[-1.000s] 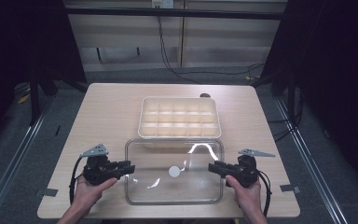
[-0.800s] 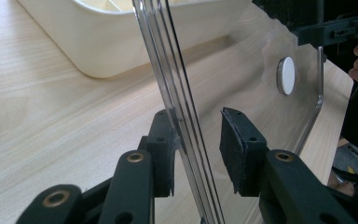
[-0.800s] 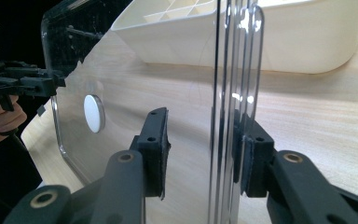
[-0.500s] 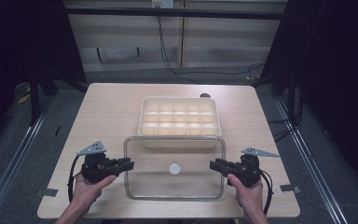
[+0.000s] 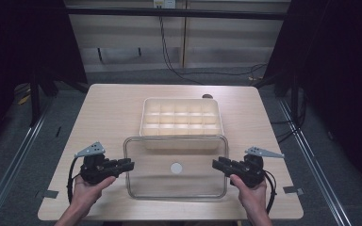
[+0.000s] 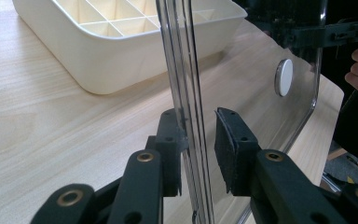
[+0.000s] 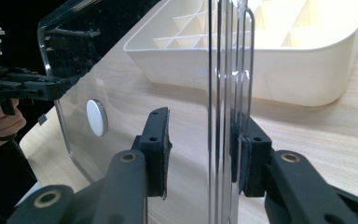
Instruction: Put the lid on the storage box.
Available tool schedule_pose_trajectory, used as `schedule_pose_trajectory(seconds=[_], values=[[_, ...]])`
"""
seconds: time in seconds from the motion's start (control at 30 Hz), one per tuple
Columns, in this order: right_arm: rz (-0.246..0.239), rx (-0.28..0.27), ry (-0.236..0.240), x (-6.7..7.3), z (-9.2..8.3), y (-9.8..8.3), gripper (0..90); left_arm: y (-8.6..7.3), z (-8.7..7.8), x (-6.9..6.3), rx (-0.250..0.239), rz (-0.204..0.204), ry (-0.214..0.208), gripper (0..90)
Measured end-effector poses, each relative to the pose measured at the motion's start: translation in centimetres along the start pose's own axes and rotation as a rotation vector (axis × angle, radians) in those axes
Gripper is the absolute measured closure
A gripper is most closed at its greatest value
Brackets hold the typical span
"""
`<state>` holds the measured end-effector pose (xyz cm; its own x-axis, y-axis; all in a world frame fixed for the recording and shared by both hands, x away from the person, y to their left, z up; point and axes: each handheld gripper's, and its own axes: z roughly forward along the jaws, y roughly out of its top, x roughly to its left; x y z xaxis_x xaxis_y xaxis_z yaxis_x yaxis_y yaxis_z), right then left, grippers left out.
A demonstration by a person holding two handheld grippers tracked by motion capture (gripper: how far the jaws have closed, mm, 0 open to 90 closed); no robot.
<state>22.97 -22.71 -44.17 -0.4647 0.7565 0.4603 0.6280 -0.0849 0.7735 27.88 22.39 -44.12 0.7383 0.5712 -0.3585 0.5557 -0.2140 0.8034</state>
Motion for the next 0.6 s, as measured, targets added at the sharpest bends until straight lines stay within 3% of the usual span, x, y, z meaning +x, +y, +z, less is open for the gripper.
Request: schedule_pose_trajectory(seconds=[0.2,0.53,0.6], values=[[0.009,-0.016,0.002,-0.2,-0.4,0.4,62.1,0.8,0.1,-0.3,-0.016,0.009,0.003,72.1],[0.048,-0.026,-0.009,-1.0,-0.3,1.1,61.7,1.7,0.8,-0.1,-0.025,-0.033,-0.004,72.1],[0.056,-0.03,-0.005,-1.0,-0.2,1.3,61.8,1.9,0.8,0.0,-0.022,-0.026,0.004,72.0]])
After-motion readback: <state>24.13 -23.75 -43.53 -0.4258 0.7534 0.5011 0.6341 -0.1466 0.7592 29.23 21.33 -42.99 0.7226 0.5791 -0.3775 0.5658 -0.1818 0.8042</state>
